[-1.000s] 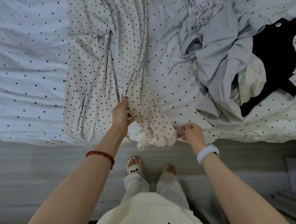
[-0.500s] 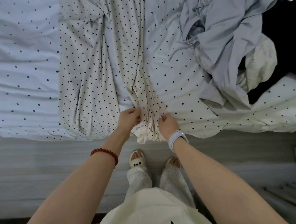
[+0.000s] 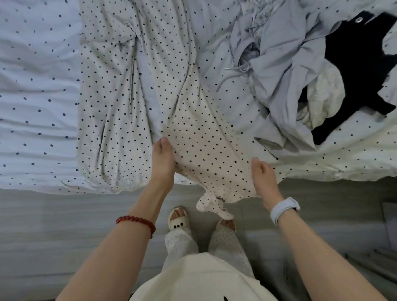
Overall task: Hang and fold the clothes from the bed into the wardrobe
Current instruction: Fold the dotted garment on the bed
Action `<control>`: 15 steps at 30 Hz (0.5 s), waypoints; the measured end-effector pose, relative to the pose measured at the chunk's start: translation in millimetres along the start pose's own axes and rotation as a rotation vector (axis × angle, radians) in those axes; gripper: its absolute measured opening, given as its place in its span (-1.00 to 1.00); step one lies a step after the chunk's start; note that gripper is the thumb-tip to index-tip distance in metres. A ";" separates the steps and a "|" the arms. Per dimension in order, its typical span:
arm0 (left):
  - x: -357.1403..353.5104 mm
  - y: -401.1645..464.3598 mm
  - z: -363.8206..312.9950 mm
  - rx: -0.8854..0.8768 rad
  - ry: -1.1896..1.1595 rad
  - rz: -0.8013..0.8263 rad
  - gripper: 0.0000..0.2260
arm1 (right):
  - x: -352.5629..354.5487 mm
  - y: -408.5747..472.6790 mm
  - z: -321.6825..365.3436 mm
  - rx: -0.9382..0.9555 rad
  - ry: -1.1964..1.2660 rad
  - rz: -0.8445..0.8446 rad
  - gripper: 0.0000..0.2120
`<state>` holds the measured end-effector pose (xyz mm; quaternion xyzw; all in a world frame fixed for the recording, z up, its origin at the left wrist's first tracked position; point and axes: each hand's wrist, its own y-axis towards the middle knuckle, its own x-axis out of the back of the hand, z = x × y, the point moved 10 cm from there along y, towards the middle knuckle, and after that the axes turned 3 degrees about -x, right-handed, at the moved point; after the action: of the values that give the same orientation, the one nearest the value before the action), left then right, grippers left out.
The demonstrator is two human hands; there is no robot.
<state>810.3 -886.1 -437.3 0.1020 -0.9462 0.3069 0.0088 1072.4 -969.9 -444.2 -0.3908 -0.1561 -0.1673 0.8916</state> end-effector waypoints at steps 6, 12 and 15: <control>-49.3 -55.7 82.6 0.437 -0.092 0.473 -0.61 | -13.0 -10.0 -40.3 -0.181 -0.316 0.397 -0.71; -22.8 -57.9 80.6 0.273 -0.072 0.242 -0.77 | 37.3 0.5 -67.4 -0.147 -0.091 0.125 -0.67; -14.0 -54.5 75.7 0.146 0.341 0.201 -0.76 | 33.7 3.4 -82.1 -0.154 -0.244 0.100 -0.79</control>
<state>838.3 -970.7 -468.3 -0.0461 -0.9118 0.3867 0.1305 1116.1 -1035.2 -485.6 -0.4826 -0.2303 -0.0856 0.8407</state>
